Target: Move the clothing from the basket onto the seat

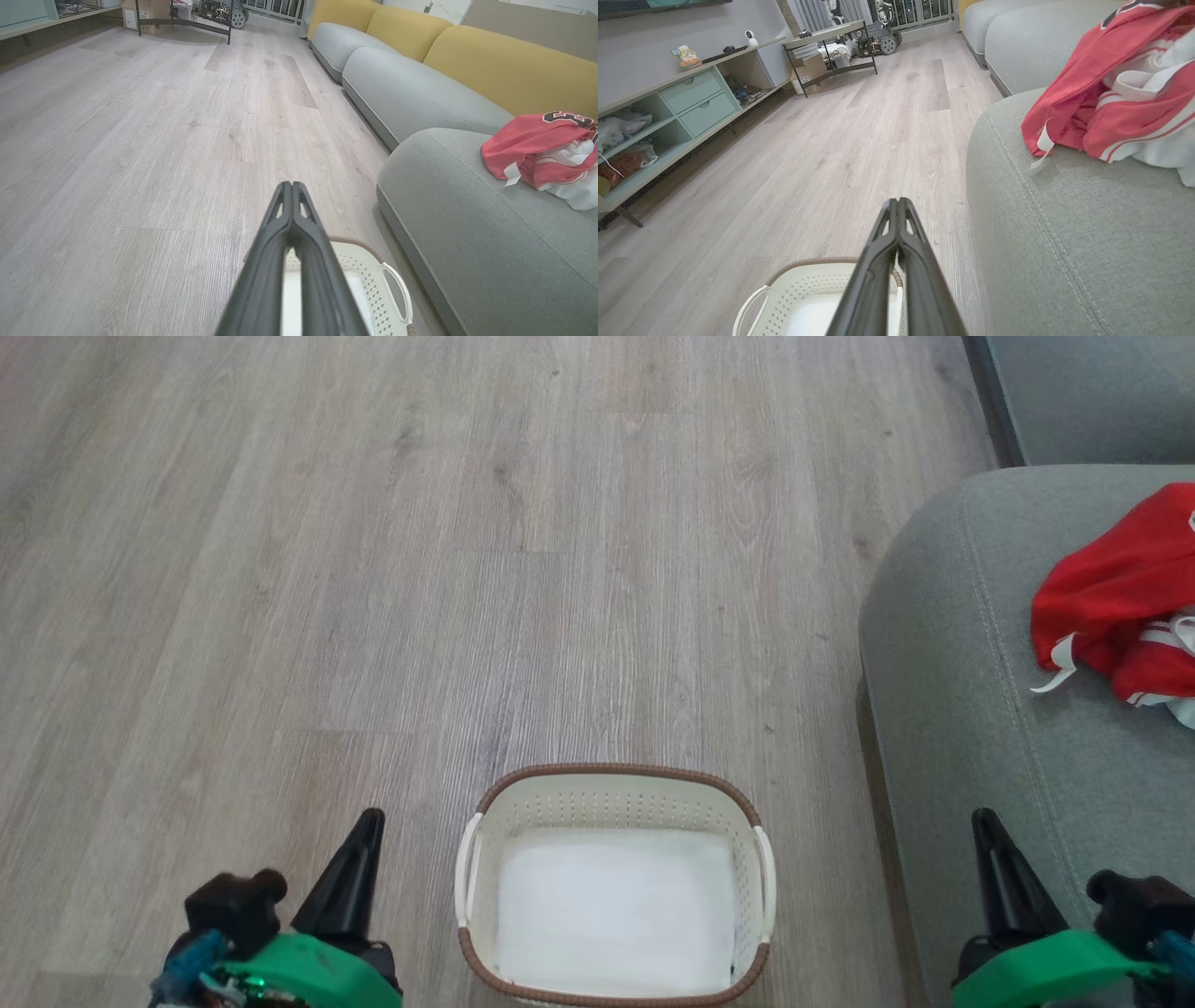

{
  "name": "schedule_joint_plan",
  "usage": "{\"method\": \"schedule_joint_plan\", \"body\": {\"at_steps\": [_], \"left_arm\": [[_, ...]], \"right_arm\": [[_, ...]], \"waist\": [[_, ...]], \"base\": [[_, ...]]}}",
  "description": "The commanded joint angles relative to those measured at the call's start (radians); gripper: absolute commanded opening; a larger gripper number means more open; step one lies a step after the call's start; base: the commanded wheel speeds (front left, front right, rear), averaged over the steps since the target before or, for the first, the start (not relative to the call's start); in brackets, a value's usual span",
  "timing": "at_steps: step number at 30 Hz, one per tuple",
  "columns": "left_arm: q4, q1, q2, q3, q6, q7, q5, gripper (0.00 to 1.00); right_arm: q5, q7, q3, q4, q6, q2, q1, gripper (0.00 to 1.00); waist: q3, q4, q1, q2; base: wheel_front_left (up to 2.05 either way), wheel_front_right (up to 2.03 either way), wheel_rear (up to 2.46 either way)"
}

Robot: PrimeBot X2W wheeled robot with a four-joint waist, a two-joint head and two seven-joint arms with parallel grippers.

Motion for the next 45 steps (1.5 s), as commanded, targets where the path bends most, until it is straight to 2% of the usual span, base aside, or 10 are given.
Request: {"method": "schedule_joint_plan", "body": {"at_steps": [1, 45], "left_arm": [[-0.029, -0.044, 0.006, 0.021, -0.005, 0.005, -0.020, 0.00], [0.002, -0.083, -0.062, 0.172, -0.038, 0.122, -0.427, 0.00]], "right_arm": [[0.023, 0.002, -0.004, -0.027, 0.000, -0.002, -0.031, 0.00], [0.478, 0.103, -0.026, 0.020, 0.000, 0.016, -0.113, 0.00]], "waist": [[0.000, -0.001, 0.0000, 0.0000], [-0.005, -0.032, 0.0000, 0.0000]], "base": [[0.00, 0.00, 0.00], [0.00, 0.00, 0.00]]}}
